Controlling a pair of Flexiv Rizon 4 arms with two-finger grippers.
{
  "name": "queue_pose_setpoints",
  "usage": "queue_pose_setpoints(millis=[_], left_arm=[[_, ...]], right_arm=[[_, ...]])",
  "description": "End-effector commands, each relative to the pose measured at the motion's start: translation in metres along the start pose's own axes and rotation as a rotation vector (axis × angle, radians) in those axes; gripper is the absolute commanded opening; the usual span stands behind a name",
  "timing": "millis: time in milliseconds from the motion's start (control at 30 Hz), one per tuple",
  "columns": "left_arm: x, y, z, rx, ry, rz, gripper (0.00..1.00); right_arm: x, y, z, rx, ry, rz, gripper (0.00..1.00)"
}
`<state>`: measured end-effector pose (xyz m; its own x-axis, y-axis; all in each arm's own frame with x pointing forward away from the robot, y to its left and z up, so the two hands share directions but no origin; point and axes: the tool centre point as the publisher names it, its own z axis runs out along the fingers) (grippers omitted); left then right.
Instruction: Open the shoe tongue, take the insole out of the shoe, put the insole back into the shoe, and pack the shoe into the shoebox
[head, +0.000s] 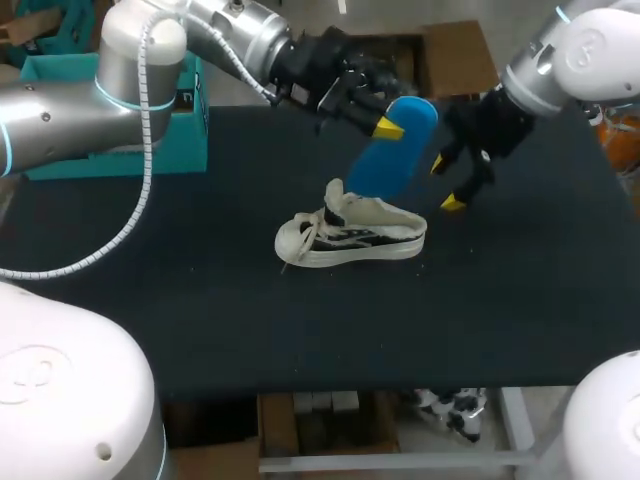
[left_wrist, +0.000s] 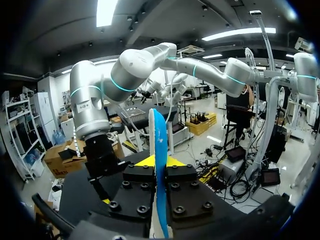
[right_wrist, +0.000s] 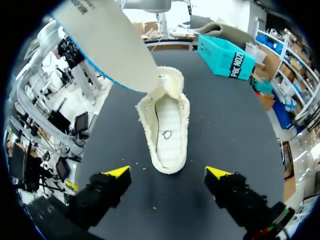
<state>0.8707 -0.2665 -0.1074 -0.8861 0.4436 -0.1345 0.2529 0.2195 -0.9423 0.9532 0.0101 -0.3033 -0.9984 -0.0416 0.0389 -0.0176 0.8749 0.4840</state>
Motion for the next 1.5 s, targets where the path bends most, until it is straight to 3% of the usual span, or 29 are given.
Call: queue_pose_setpoints(millis=[33,333,700,900,1033,1167,1500], left_arm=[[0.02,0.019,-0.033,0.061,-0.144,-0.018,0.0],[0.039,0.039,-0.091,0.169,-0.271,-0.102,0.0],[0.061,0.022,-0.133,0.272,-0.389,-0.057,0.0],[0.07,0.017,-0.14,0.265,-0.461,-0.055,0.0],[0.078,0.022,-0.15,0.27,-0.561,-0.097,0.0],[0.095,0.026,-0.167,0.276,-0.677,-0.121,0.0],[0.134,0.04,-0.197,0.251,-0.836,-0.177,0.0]], right_arm=[[-0.008,0.007,-0.002,0.023,0.013,-0.01,1.0],[-0.024,0.031,0.007,0.122,0.008,-0.048,1.0],[-0.043,0.055,0.02,0.207,-0.002,-0.07,1.0],[-0.051,0.063,0.032,0.236,-0.003,-0.089,1.0],[-0.054,0.069,0.042,0.304,-0.021,-0.062,1.0],[-0.055,0.076,0.049,0.358,-0.038,-0.036,1.0],[-0.052,0.092,0.072,0.459,-0.015,0.007,1.0]])
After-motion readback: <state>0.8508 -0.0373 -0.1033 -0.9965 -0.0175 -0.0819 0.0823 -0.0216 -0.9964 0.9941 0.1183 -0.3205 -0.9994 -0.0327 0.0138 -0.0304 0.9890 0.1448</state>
